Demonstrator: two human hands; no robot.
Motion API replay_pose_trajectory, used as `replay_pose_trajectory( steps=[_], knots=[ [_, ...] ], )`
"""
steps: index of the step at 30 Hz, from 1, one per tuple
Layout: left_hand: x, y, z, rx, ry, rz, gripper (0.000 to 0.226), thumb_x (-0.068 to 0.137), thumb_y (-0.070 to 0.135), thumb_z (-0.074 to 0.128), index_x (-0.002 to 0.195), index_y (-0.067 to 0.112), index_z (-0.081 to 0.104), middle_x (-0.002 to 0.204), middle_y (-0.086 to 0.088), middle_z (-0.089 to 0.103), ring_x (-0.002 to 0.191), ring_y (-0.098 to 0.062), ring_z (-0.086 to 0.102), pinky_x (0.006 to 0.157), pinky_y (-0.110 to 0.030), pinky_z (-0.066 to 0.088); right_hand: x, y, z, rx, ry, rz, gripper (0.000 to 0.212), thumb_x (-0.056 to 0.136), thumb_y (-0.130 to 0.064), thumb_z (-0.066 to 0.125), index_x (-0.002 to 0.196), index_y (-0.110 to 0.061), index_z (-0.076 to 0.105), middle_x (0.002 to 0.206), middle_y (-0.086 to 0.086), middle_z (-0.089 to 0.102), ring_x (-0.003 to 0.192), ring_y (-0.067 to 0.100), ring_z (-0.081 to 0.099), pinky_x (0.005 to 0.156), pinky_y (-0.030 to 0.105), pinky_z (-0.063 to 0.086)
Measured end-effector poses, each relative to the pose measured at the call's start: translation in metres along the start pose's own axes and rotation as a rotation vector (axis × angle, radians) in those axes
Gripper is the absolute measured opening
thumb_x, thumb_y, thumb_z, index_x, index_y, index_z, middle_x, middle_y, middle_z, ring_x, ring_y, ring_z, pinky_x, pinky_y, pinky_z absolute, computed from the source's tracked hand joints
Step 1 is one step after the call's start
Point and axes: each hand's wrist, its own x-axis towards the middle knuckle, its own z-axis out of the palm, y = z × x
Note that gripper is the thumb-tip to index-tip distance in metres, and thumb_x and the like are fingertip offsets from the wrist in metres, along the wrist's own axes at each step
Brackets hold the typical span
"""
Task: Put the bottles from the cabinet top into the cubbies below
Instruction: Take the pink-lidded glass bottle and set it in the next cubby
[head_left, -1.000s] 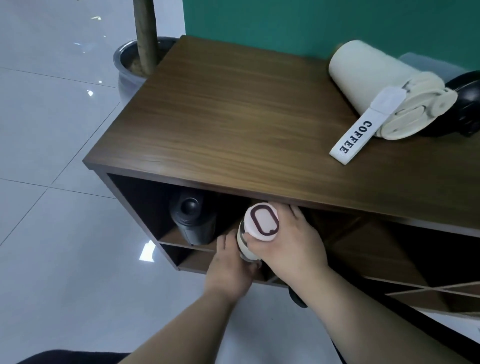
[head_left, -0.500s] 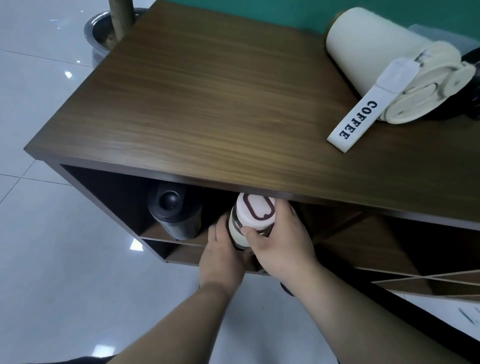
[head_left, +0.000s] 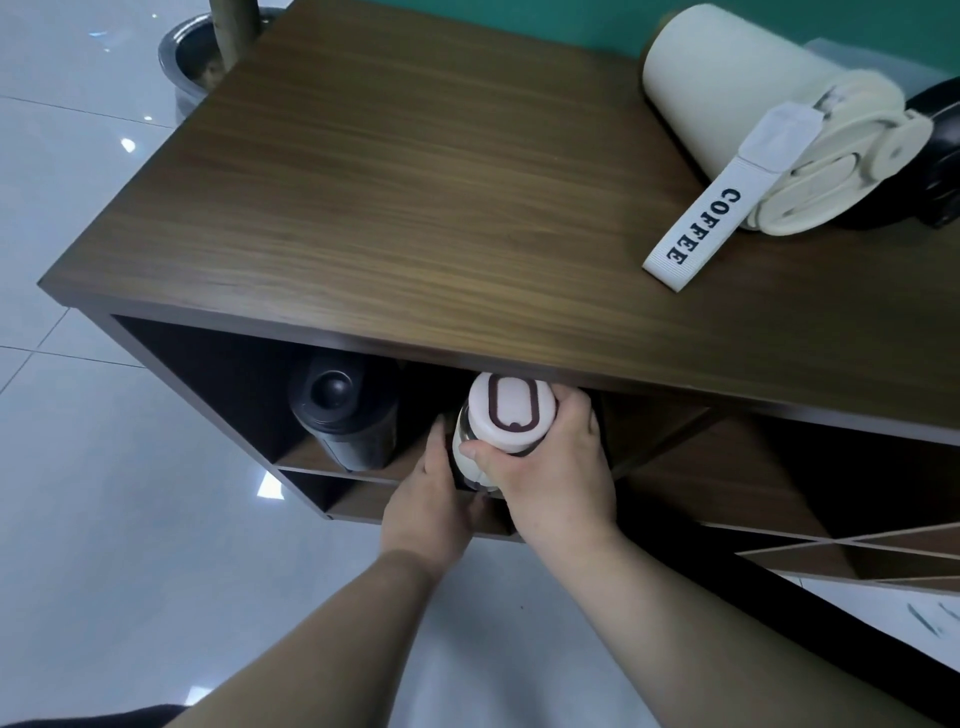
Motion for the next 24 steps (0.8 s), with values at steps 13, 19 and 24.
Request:
replay_pose_trajectory(
  steps=[13, 19, 24],
  knots=[
    [0.000, -0.002, -0.002, -0.005, -0.025, 0.051, 0.108, 0.085, 0.034, 0.077, 0.165, 0.030, 0.005, 0.154, 0.000, 0.055, 0.127, -0.024, 0.063, 0.095, -0.037, 0.053, -0.004, 0.000, 0.001, 0.026, -0.005, -0.006, 0.096, 0.055, -0.044, 0.096, 0.134, -0.028, 0.045, 0.134, -0.008, 0.053, 0.130, 0.018, 0.054, 0.102, 0.037, 0.049],
    [-0.011, -0.008, -0.013, -0.144, -0.066, 0.038, 0.111, 0.069, 0.064, 0.069, 0.162, 0.031, 0.018, 0.161, -0.002, 0.046, 0.138, -0.019, 0.056, 0.108, -0.046, 0.052, -0.021, 0.001, -0.010, -0.047, -0.067, -0.031, 0.128, 0.058, -0.043, 0.095, 0.158, -0.030, 0.016, 0.160, -0.004, 0.034, 0.147, 0.021, 0.038, 0.111, 0.040, 0.044],
    [-0.042, 0.008, -0.043, -0.186, -0.128, -0.026, 0.112, 0.084, 0.056, 0.075, 0.165, 0.010, 0.012, 0.168, -0.008, 0.031, 0.151, -0.025, 0.039, 0.121, -0.036, 0.036, -0.047, 0.004, -0.038, -0.108, -0.152, -0.098, 0.105, 0.080, -0.020, 0.074, 0.162, -0.028, 0.009, 0.167, -0.003, 0.021, 0.154, 0.020, 0.027, 0.117, 0.034, 0.034]
  ],
)
